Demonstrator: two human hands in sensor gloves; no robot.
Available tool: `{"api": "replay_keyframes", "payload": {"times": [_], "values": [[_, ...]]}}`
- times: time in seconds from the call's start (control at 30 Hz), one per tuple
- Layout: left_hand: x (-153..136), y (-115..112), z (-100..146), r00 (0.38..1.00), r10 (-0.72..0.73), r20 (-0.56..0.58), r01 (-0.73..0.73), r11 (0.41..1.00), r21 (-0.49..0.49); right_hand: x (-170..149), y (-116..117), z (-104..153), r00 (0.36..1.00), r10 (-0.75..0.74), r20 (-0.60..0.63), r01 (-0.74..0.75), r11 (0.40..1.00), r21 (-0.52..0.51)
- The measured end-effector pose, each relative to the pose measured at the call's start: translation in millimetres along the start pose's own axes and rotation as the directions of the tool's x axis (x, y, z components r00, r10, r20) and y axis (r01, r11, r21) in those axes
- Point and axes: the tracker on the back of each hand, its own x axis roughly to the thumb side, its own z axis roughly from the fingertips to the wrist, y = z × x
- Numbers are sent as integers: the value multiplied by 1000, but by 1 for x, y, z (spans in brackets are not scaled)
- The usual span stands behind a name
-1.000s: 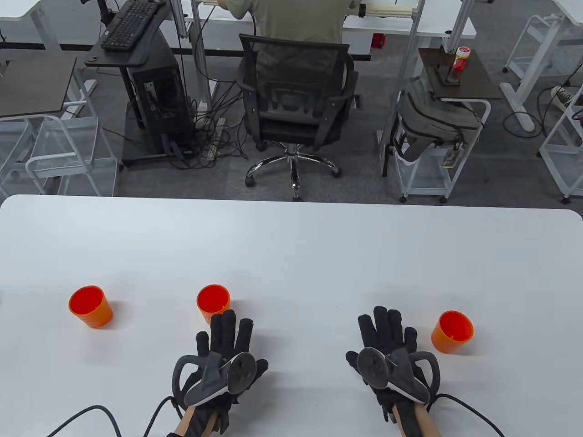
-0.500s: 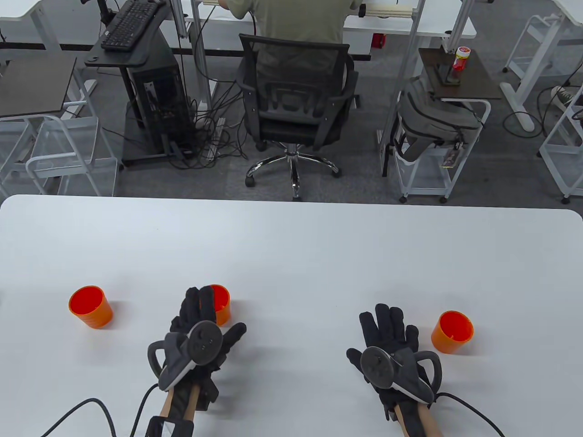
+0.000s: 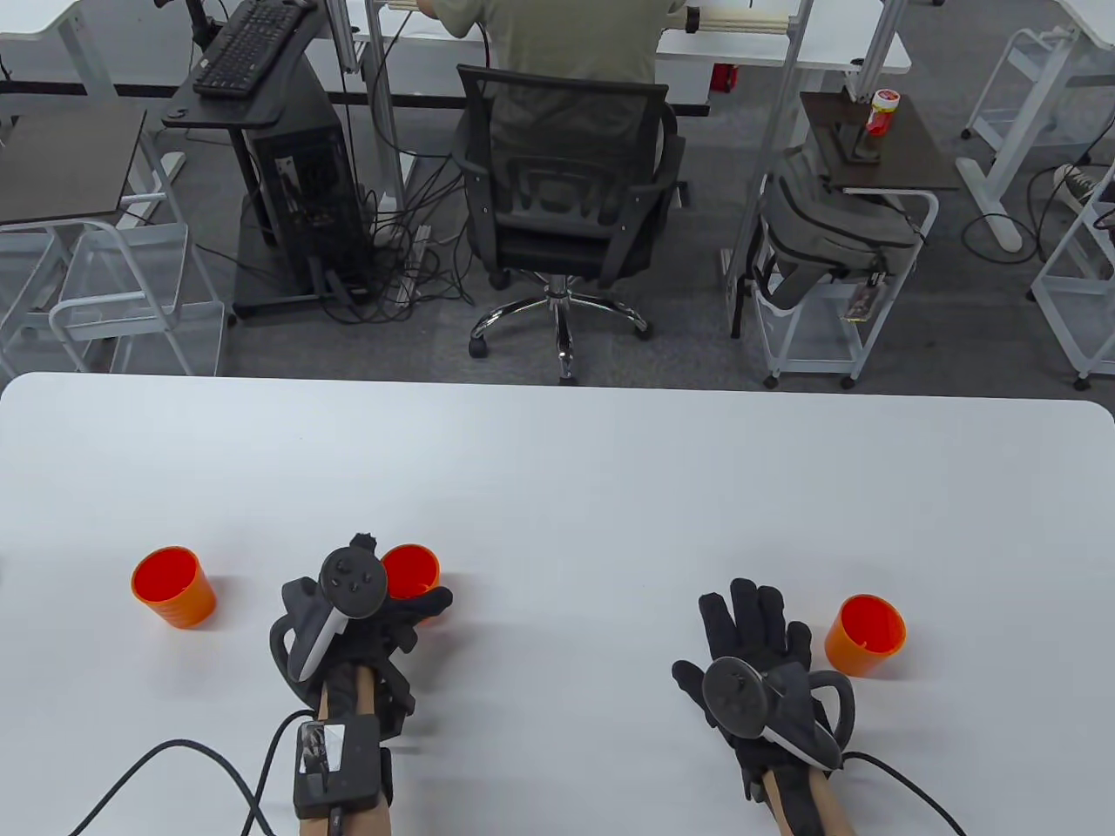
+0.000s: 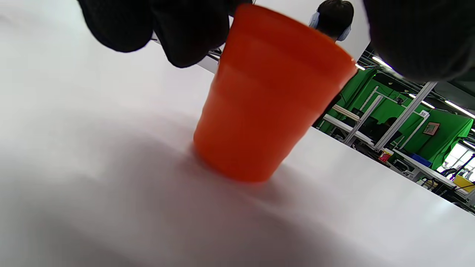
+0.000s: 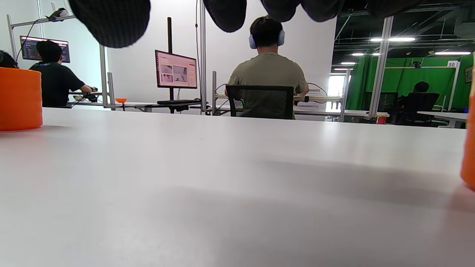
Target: Nest cup into cup
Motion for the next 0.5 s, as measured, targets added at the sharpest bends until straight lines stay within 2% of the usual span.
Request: {"api": "replay_keyframes", "payload": {"times": [0.23,0.5], "values": [[1,-8,-2,1000,-12,1,12,1000,17,-3,-1,0,1000,-7,-12,7,1000,-3],[4,-12,-1,999,47,28,-49,997,68,-6,-2,0,1000,-14,-22,14,1000,-7]]}}
